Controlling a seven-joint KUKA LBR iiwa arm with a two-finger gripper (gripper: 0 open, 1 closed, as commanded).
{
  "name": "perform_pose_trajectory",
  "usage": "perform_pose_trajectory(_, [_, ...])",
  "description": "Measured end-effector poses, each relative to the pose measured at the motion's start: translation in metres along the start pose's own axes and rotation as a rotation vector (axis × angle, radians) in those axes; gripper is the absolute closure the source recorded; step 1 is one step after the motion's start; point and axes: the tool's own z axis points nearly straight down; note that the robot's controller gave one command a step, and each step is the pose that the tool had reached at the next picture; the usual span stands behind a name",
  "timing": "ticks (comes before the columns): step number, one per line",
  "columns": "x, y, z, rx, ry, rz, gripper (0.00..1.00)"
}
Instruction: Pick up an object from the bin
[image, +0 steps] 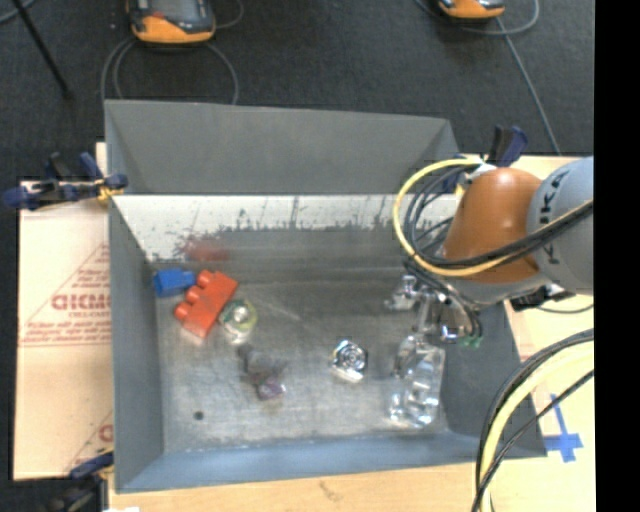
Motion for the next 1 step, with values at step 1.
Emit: perform_pose_trajectory(1, [0.0028,0.0613,0.0025,-0.001,0.005,-0.084,0.00])
